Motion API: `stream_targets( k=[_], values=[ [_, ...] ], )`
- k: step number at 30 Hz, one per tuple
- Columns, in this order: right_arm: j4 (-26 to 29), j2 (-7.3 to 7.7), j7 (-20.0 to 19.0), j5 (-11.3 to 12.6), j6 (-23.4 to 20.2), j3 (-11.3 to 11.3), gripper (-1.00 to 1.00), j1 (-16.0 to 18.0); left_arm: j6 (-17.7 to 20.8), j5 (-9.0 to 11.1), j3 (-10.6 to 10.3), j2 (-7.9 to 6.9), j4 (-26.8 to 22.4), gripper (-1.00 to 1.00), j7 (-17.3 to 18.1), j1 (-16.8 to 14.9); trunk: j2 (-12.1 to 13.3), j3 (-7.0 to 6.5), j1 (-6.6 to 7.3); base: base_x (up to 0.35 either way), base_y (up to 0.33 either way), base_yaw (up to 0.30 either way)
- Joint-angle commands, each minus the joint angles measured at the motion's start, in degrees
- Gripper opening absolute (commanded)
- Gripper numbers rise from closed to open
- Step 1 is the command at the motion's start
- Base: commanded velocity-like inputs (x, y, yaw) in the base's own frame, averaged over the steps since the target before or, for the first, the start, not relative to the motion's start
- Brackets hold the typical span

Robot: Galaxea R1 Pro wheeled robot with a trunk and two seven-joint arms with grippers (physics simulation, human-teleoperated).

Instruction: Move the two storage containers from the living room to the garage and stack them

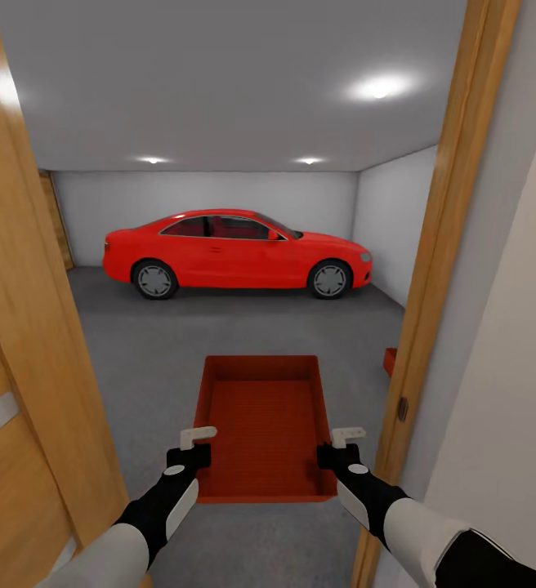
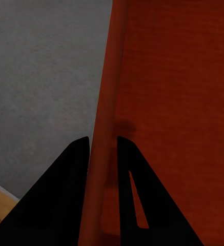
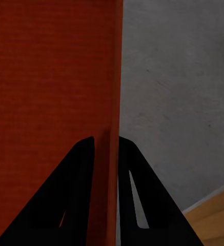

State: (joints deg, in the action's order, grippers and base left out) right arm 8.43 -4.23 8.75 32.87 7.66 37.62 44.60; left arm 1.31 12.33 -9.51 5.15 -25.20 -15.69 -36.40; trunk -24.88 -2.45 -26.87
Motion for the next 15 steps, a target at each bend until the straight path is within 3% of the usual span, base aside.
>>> stream_targets(
  k=[1,10,15],
  values=[
    [-0.26,-0.86,0.83,1.32,0.43,-3.17,-1.00,0.05,-1.14,-0.64,-0.16,0.04,-0.20,-1.00,-1.89,0.02,-0.05,0.02,-0.02,0.000,0.000,0.010],
    [-0.26,-0.87,0.83,1.32,0.46,-3.17,-1.00,0.05,-1.14,-0.64,-0.16,0.03,-0.20,-1.00,-1.89,0.02,-0.05,0.02,-0.02,0.001,0.000,0.072],
    [-0.26,-0.89,0.90,1.32,0.50,-3.16,-1.00,0.05,-1.08,-0.71,-0.16,0.04,-0.19,-1.00,-1.89,0.02,-0.05,0.02,-0.02,0.110,0.000,0.017]
  ],
)
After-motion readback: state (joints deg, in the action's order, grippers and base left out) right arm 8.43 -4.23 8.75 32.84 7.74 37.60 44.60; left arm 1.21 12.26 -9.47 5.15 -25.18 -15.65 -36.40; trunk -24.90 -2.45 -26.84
